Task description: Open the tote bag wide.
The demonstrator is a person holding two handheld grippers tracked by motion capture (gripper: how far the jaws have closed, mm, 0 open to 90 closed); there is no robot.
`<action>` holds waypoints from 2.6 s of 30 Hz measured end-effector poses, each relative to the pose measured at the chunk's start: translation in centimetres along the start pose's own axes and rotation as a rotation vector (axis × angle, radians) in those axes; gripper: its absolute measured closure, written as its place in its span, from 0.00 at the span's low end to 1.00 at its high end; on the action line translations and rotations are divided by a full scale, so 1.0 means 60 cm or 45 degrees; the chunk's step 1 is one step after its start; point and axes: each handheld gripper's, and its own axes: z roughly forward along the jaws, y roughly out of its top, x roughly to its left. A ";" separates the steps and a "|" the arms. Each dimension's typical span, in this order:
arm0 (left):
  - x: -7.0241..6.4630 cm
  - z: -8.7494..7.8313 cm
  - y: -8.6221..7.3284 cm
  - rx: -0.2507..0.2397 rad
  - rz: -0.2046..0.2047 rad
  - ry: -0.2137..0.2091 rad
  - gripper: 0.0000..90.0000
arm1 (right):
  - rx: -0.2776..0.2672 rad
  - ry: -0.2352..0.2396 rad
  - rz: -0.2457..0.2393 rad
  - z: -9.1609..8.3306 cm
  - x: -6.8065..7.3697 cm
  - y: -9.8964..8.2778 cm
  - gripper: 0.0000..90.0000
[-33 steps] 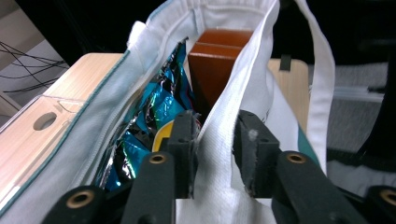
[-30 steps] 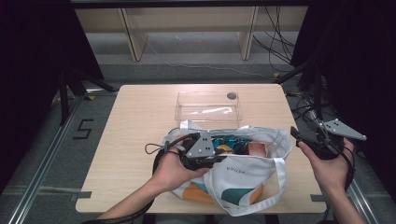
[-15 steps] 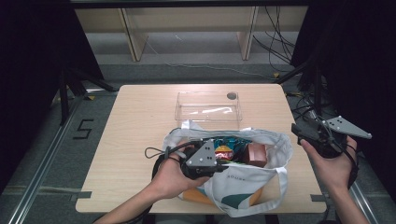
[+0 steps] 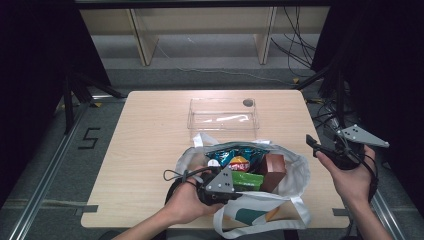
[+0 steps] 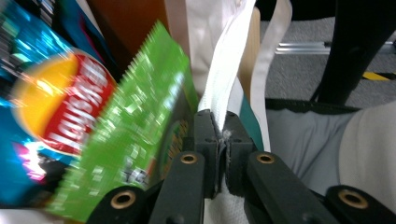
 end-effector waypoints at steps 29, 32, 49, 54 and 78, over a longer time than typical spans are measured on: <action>0.085 -0.181 -0.040 -0.301 -0.209 0.480 0.59 | 0.039 0.153 -0.075 -0.015 0.030 0.020 0.61; 0.104 -0.184 -0.057 -0.265 -0.248 0.487 0.53 | 0.036 0.208 -0.101 -0.018 0.035 0.021 0.65; 0.144 -0.128 -0.060 -0.113 -0.064 0.408 0.65 | 0.077 0.384 -0.186 -0.023 0.063 0.017 0.69; 0.143 -0.120 -0.062 -0.093 -0.073 0.403 0.70 | 0.097 0.398 -0.187 -0.020 0.067 0.016 0.70; 0.161 -0.090 -0.073 0.033 -0.042 0.434 0.86 | 0.232 0.371 -0.235 0.024 0.067 -0.007 0.95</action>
